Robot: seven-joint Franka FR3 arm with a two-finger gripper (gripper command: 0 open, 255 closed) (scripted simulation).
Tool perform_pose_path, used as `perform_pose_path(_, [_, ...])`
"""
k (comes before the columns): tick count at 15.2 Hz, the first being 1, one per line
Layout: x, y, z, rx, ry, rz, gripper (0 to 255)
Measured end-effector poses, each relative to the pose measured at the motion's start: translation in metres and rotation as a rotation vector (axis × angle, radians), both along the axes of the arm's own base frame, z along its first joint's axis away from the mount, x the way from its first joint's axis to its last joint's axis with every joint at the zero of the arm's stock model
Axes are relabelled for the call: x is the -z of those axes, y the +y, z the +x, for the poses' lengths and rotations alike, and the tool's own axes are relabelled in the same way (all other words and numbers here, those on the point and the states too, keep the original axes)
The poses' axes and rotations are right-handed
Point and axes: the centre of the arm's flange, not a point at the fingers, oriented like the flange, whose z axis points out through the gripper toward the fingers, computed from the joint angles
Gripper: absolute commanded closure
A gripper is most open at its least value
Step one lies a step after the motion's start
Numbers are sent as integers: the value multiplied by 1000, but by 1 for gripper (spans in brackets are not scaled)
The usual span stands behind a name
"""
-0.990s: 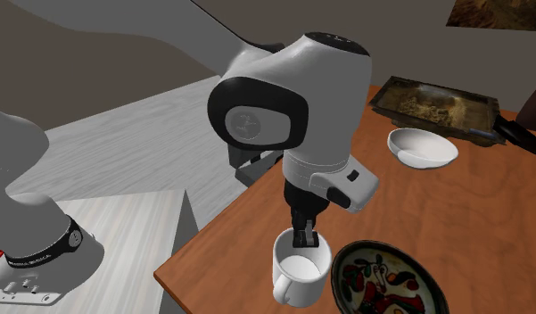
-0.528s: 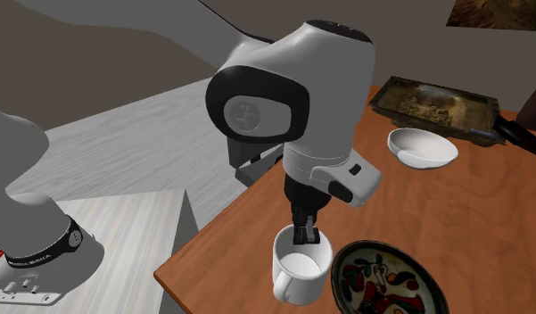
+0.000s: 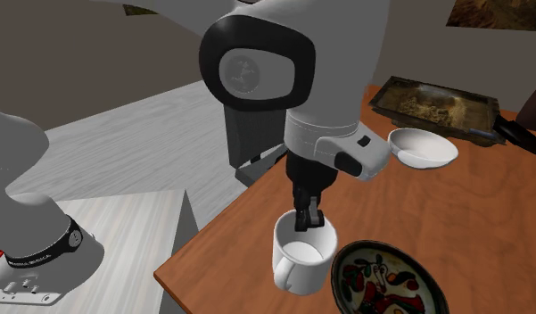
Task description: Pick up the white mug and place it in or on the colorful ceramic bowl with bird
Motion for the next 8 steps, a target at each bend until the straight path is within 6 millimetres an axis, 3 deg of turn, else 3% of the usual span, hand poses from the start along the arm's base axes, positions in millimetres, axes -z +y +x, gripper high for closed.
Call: perform_pose_path(8, [-42,1,0,0,0,0,255])
